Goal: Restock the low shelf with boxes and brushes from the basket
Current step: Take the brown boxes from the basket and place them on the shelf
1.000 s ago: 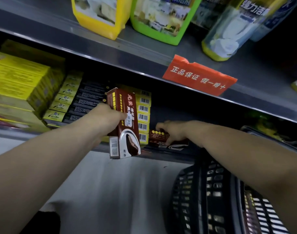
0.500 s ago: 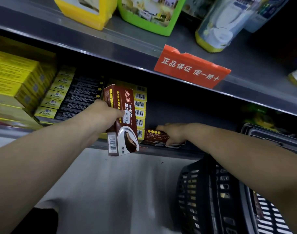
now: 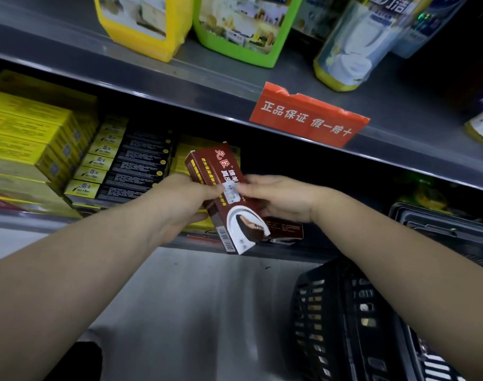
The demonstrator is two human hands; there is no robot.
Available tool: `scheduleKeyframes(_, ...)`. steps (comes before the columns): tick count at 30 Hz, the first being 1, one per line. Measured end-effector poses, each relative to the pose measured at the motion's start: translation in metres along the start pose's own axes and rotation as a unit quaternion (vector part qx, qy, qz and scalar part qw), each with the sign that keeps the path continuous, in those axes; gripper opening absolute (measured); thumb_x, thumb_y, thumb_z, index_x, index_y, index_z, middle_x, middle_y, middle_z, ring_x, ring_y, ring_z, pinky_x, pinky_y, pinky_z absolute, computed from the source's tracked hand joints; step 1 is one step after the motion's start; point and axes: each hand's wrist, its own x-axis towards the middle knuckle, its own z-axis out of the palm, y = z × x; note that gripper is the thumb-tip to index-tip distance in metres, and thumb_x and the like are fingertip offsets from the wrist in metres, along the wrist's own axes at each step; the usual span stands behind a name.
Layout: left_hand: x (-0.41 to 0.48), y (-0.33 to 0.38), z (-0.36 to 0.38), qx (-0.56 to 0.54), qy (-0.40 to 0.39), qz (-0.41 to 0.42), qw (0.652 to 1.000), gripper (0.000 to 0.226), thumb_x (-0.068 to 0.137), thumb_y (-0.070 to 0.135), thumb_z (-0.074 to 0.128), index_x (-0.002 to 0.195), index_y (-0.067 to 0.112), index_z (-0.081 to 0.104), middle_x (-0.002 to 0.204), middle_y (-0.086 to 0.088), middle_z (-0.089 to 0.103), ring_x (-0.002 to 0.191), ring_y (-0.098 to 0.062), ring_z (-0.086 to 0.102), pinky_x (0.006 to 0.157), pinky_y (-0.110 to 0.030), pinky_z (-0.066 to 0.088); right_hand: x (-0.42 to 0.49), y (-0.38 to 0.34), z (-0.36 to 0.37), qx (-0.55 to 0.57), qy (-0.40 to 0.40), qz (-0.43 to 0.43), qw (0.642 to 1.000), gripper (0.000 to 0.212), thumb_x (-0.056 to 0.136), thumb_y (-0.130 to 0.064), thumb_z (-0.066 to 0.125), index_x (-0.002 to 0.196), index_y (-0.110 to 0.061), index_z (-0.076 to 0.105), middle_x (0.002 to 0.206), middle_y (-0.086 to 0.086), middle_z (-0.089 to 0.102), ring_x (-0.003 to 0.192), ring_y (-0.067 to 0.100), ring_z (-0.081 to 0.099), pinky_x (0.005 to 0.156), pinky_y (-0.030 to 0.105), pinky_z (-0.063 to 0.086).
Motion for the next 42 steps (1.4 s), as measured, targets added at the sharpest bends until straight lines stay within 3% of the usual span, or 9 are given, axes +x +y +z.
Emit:
scheduleKeyframes(2,-0.002,0.002,0.001,0.014,-0.029,0.004,0.999,0.002,0.091,0.018,0.060,0.092,0.017,0.061,0.106,-0.006,0.069,0.095,-0.015,0.064,0.091,-0.033,0.045,-0.002,0.001,-0.002,0.023,0.015,-0.014,1.000,0.028,0.083,-0.031,0.059,0.107,-0.018,0.060,0.094,-0.001,0.073,0.086,0.012,0.069,0.081,0.025,0.055)
scheduleKeyframes(5,-0.001,-0.001,0.002,0.225,-0.027,0.051,0.973,0.025,0.091,0.032,0.059,0.111,0.017,0.056,0.107,-0.001,0.066,0.097,-0.015,0.062,0.083,-0.029,0.045,-0.011,-0.002,-0.019,-0.034,0.129,-0.017,0.991,0.018,0.092,-0.031,0.054,0.104,-0.018,0.058,0.084,-0.005,0.073,0.067,0.006,0.069,0.060,0.017,0.054)
scheduleKeyframes(10,-0.001,-0.005,0.001,0.355,-0.017,0.109,0.928,0.031,0.092,0.029,0.056,0.121,0.019,0.051,0.092,0.013,0.058,0.092,-0.018,0.062,0.074,-0.028,0.048,-0.007,0.022,-0.070,-0.422,0.247,0.060,0.871,0.057,0.091,-0.042,0.055,0.139,-0.022,0.033,0.129,0.006,0.050,0.109,0.022,0.054,0.090,0.029,0.044)
scheduleKeyframes(14,0.000,-0.004,0.001,0.392,-0.014,0.124,0.911,0.027,0.092,0.027,0.055,0.118,0.020,0.053,0.102,0.006,0.061,0.095,-0.018,0.061,0.084,-0.033,0.050,0.014,0.048,-0.078,-0.560,0.197,0.133,0.794,0.057,0.088,-0.049,0.054,0.137,-0.032,0.030,0.133,0.010,0.040,0.119,0.030,0.043,0.098,0.040,0.039)
scheduleKeyframes(22,-0.002,-0.003,0.005,0.403,-0.026,0.134,0.905,0.023,0.092,0.025,0.054,0.115,0.020,0.054,0.105,0.005,0.061,0.094,-0.017,0.061,0.083,-0.034,0.052,0.034,0.061,-0.070,-0.563,0.110,0.124,0.810,0.053,0.093,-0.056,0.039,0.141,-0.041,0.024,0.145,0.006,0.032,0.133,0.029,0.031,0.103,0.042,0.030)
scheduleKeyframes(25,-0.003,-0.002,0.006,0.408,-0.024,0.137,0.902,0.024,0.092,0.025,0.054,0.115,0.020,0.055,0.104,0.005,0.061,0.095,-0.016,0.060,0.086,-0.035,0.050,0.028,0.059,-0.070,-0.546,0.089,0.143,0.821,0.080,0.079,-0.065,0.055,0.145,-0.042,0.016,0.148,0.004,0.027,0.136,0.029,0.025,0.106,0.042,0.030)
scheduleKeyframes(29,-0.005,-0.002,0.014,0.418,-0.025,0.144,0.897,0.022,0.091,0.026,0.054,0.113,0.021,0.055,0.102,0.006,0.061,0.097,-0.015,0.059,0.088,-0.034,0.049,0.027,0.061,-0.063,-0.602,0.070,0.150,0.781,0.113,0.065,-0.046,0.080,0.149,-0.032,0.005,0.149,0.006,0.024,0.137,0.029,0.024,0.107,0.045,0.031)
scheduleKeyframes(34,-0.007,-0.002,0.024,0.424,-0.026,0.153,0.892,0.021,0.091,0.026,0.055,0.111,0.022,0.055,0.103,0.006,0.061,0.097,-0.015,0.058,0.083,-0.032,0.050,0.034,0.068,-0.061,-0.624,0.081,0.108,0.770,0.099,0.067,-0.032,0.081,0.145,-0.030,0.019,0.137,0.006,0.038,0.126,0.028,0.037,0.097,0.043,0.039)
scheduleKeyframes(42,-0.026,0.002,0.038,0.443,-0.036,0.184,0.877,0.018,0.089,0.025,0.055,0.107,0.022,0.057,0.092,0.012,0.061,0.092,-0.012,0.059,0.085,-0.032,0.049,0.031,0.065,-0.064,-0.626,0.083,0.104,0.769,0.098,0.074,-0.031,0.077,0.148,-0.030,0.014,0.141,0.006,0.037,0.127,0.028,0.040,0.097,0.041,0.040)
